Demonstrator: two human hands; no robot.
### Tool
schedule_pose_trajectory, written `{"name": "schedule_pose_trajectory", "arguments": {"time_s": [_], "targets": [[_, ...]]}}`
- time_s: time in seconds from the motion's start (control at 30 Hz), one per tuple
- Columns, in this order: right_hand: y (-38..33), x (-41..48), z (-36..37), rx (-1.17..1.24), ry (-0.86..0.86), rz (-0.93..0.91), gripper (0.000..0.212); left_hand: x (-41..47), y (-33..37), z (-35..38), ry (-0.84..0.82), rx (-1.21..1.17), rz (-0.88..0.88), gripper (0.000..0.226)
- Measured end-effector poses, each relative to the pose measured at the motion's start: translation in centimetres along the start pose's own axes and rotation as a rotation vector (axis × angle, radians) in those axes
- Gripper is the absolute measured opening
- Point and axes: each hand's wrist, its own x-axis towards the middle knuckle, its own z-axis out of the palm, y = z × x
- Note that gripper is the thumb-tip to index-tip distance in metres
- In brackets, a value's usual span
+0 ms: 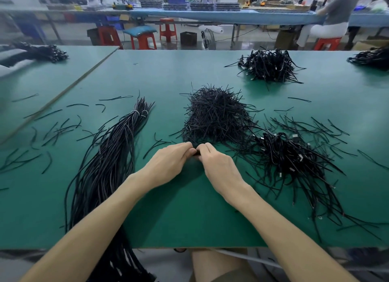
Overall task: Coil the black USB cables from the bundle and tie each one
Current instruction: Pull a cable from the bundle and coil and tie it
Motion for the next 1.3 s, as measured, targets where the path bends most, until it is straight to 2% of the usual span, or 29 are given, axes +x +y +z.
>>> {"name": "schedule_pose_trajectory", "arguments": {"time_s": [0.03, 0.17, 0.3, 0.4, 0.5, 0.63, 0.83, 1.07, 1.3], "targets": [[0.0, 0.0, 0.0, 0.012, 0.014, -0.003, 0.007, 0.0, 0.1, 0.1, 0.018, 0.005, -0.003, 0.035], [0.0, -0.1, -0.2, 0.063, 0.107, 0.012, 0.026, 0.0, -0.2, -0.3, 0.092, -0.03, -0.046, 0.036], [0.2, 0.2, -0.1, 0.048, 0.149, 0.069, 0.042, -0.2, -1.7, -1.2, 0.242, -0.097, -0.186, 0.041], [0.4, 0.3, 0.2, -0.024, 0.135, 0.142, 0.045, -0.2, -2.3, -1.6, 0.375, -0.251, -0.33, 0.045], [0.8, 0.3, 0.5, -0.012, 0.121, 0.196, 0.041, 0.1, -2.7, -1.7, 0.429, -0.386, -0.427, 0.045], [0.9, 0.4, 0.5, 0.019, 0.099, 0.162, 0.037, 0.4, -3.1, -1.6, 0.419, -0.568, -0.466, 0.045], [0.9, 0.3, 0.4, 0.078, 0.053, 0.074, 0.046, 0.5, -2.6, -0.7, 0.383, -0.477, -0.409, 0.043], [0.6, 0.2, 0.4, 0.074, 0.075, 0.039, 0.031, 0.5, -3.0, -0.7, 0.371, -0.487, -0.409, 0.043], [0.5, -0.2, 0.3, 0.051, 0.155, 0.079, 0.043, -0.1, -2.5, -0.2, 0.291, -0.385, -0.339, 0.045]]}}
